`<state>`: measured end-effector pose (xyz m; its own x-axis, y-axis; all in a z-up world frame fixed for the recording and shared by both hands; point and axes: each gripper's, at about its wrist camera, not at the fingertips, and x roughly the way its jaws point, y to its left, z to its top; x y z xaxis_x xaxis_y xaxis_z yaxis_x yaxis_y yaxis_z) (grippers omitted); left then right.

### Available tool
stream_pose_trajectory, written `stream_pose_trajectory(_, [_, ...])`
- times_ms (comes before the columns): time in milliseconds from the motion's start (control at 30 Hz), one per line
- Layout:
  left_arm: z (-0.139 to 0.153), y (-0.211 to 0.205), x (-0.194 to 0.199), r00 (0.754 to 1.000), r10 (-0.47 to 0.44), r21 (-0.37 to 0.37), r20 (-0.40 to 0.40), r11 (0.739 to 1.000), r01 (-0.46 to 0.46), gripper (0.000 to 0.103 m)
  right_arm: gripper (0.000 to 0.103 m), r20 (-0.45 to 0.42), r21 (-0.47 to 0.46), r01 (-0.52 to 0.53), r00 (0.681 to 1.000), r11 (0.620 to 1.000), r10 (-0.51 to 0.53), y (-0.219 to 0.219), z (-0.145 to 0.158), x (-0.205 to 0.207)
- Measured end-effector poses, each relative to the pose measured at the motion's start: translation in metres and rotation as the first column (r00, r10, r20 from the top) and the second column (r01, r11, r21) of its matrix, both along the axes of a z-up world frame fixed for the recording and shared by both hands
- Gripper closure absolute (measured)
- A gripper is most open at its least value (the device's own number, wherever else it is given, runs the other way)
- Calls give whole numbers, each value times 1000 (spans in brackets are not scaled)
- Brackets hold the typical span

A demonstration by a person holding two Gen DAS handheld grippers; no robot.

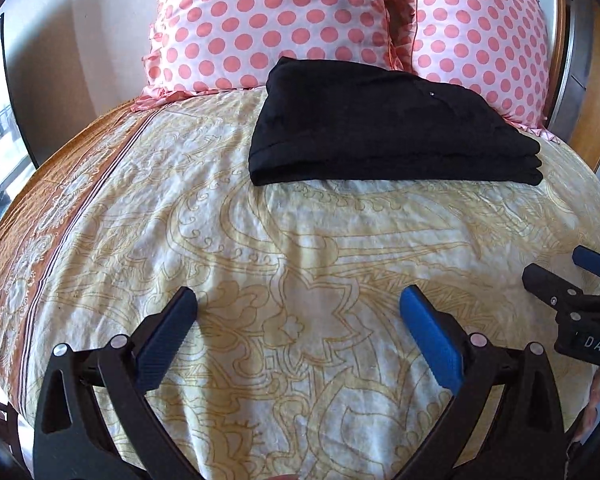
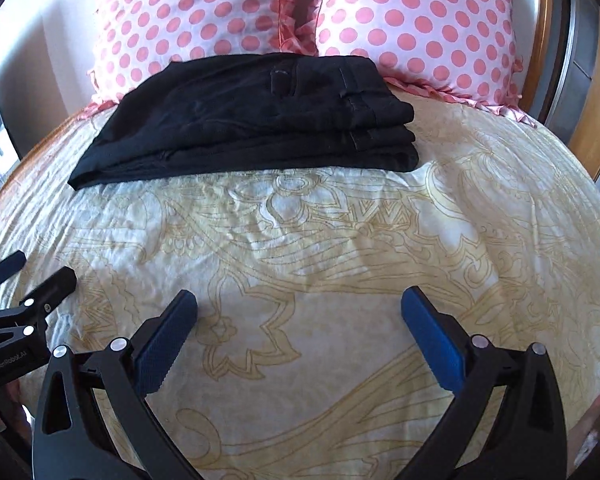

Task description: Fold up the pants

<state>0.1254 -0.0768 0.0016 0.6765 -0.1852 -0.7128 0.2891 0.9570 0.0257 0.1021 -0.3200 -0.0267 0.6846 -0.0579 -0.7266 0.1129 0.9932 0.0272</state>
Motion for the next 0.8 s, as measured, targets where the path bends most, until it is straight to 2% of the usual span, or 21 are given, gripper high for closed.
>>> stream_pose_trajectory(800, [0, 1, 0, 1000, -5, 0, 2, 1000, 5, 2, 1, -6, 4, -8, 1000, 1000, 8, -2, 1, -1])
